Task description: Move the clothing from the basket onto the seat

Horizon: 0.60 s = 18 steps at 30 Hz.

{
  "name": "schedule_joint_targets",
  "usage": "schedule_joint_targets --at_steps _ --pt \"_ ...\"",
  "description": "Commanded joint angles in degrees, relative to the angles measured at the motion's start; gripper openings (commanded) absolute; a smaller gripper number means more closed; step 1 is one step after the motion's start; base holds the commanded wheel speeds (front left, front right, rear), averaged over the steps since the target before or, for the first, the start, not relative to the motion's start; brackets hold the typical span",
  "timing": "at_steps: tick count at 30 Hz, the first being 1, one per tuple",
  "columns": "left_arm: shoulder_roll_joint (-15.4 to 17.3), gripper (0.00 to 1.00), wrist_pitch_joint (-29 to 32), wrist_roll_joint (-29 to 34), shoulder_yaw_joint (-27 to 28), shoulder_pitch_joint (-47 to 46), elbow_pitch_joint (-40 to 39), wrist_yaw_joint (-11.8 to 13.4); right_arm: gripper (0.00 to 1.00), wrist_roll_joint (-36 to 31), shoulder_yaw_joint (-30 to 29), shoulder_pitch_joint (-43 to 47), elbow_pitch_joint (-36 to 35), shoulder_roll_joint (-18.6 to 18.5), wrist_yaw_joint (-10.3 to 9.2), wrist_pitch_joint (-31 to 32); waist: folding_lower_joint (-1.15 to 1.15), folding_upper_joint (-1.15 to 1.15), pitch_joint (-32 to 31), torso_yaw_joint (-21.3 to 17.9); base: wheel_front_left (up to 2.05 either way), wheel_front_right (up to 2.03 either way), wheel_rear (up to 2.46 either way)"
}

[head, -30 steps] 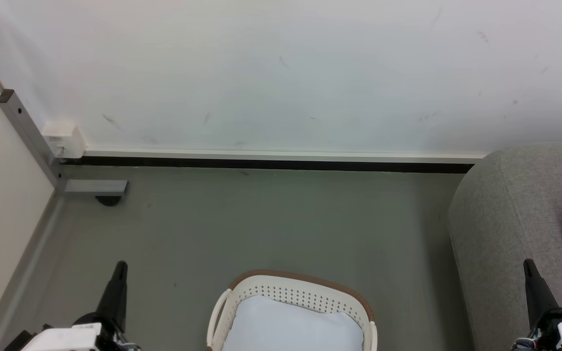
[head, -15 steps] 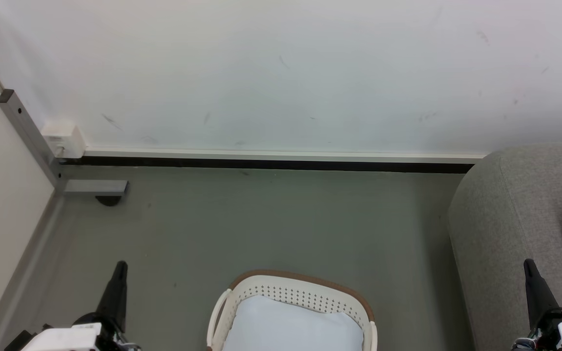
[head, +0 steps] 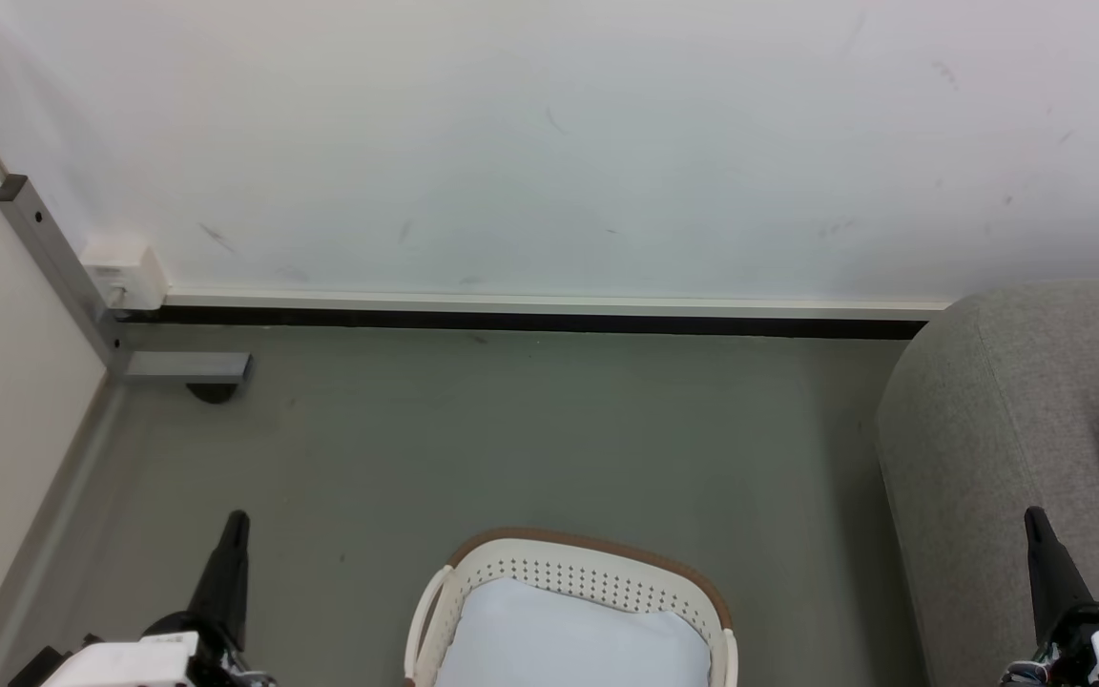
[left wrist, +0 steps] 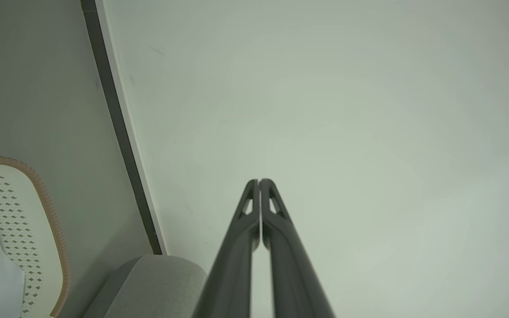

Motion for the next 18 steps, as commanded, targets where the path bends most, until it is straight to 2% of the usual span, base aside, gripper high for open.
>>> schedule_joint_targets --at_steps 1,18 --pt "0.1 0.00 0.2 -0.8 0.1 -0.5 0.0 -0.3 0.00 -0.2 -0.2 -0.7 0.1 0.1 -0.12 0.4 0.00 0.00 0.0 0.0 0.00 0.00 0.00" --pt "0.1 0.00 0.2 -0.8 0.1 -0.5 0.0 -0.3 0.00 -0.4 -0.3 -0.7 0.1 0.2 -0.12 0.4 0.00 0.00 0.0 0.0 0.00 0.00 0.00"
